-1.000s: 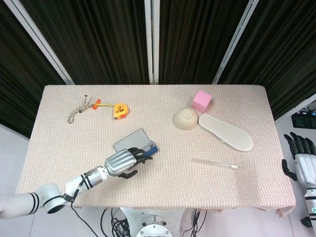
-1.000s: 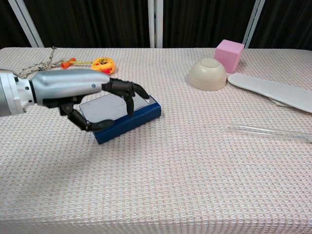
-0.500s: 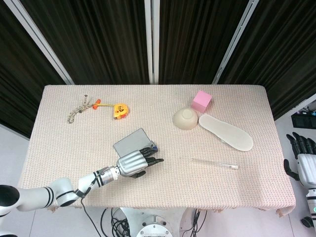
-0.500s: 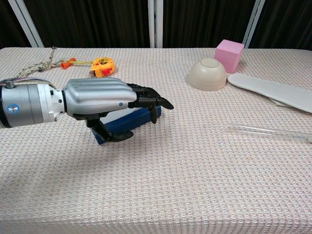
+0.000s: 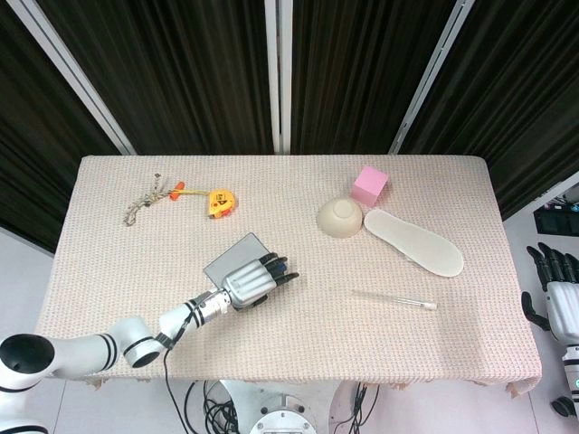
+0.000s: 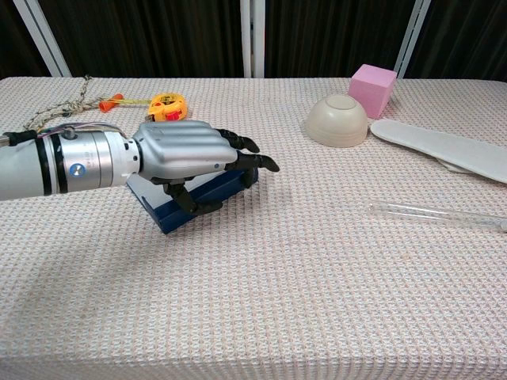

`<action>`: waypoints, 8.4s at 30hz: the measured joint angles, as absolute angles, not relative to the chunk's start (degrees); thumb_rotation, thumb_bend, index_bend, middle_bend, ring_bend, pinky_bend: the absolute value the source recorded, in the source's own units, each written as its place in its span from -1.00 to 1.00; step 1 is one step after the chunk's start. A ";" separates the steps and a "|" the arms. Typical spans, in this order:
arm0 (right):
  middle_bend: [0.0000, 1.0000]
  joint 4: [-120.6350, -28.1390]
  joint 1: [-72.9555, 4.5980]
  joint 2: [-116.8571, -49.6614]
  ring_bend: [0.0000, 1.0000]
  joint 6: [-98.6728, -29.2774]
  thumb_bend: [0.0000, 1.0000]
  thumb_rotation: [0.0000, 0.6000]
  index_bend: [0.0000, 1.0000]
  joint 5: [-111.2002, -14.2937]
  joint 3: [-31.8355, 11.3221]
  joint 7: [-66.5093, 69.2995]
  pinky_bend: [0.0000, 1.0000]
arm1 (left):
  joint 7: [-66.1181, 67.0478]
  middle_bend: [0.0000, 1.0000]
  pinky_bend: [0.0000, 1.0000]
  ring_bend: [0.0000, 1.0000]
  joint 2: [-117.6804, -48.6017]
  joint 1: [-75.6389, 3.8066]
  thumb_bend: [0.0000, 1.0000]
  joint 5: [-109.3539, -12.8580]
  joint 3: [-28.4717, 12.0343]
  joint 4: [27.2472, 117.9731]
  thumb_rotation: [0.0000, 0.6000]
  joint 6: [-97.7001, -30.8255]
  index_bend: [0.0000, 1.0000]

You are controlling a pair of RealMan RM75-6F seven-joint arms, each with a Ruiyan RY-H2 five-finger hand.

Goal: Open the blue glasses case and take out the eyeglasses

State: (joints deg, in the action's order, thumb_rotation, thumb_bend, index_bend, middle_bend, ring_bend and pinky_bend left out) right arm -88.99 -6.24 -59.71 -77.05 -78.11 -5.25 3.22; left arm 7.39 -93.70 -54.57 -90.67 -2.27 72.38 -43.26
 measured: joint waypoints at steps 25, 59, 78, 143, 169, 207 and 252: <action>-1.00 -89.69 -6.12 -60.06 -1.00 -77.87 -0.08 1.00 -1.00 -79.09 -5.04 2.25 -1.00 | 27.63 -0.47 -0.85 -1.00 -84.07 -57.36 -0.41 -48.58 -7.13 86.69 0.79 -38.02 -0.89; -1.00 -88.92 -6.58 -60.51 -1.00 -78.45 -0.10 1.00 -1.00 -80.60 -5.25 3.15 -1.00 | 28.77 -0.52 -0.90 -1.00 -77.89 -65.03 -0.24 -28.50 0.44 88.31 0.69 -37.51 -0.89; -1.00 -89.65 -8.24 -61.09 -1.00 -77.67 -0.10 1.00 -1.00 -82.02 -5.28 1.56 -1.00 | 34.25 -0.33 -0.83 -1.00 -68.34 -73.17 -0.24 -10.72 11.29 102.19 0.58 -40.16 -0.91; -1.00 -88.70 -7.95 -60.16 -1.00 -78.33 -0.10 1.00 -1.00 -81.71 -5.19 5.50 -1.00 | 19.55 -0.68 -0.73 -0.95 -75.99 -53.72 -0.36 -35.60 2.71 93.90 0.60 -44.76 -0.19; -1.00 -88.42 -7.87 -60.36 -1.00 -78.21 -0.10 1.00 -1.00 -81.52 -5.10 5.42 -1.00 | 20.54 -0.65 -0.73 -0.95 -76.69 -53.13 -0.22 -35.16 0.96 93.63 1.00 -46.03 0.03; -1.00 -87.12 -7.46 -60.42 -1.00 -78.14 -0.11 1.00 -1.00 -81.40 -5.00 7.00 -1.00 | 14.11 -0.56 -0.82 -0.95 -90.18 -45.35 -0.20 -60.82 -5.12 78.40 1.00 -59.11 0.13; -1.00 -88.15 -7.44 -60.37 -1.00 -79.18 -0.10 1.00 -1.00 -82.32 -5.14 6.06 -1.00 | 24.13 -0.71 -0.83 -0.96 -78.18 -40.06 -0.58 -51.15 -3.01 97.83 1.00 -54.29 -0.53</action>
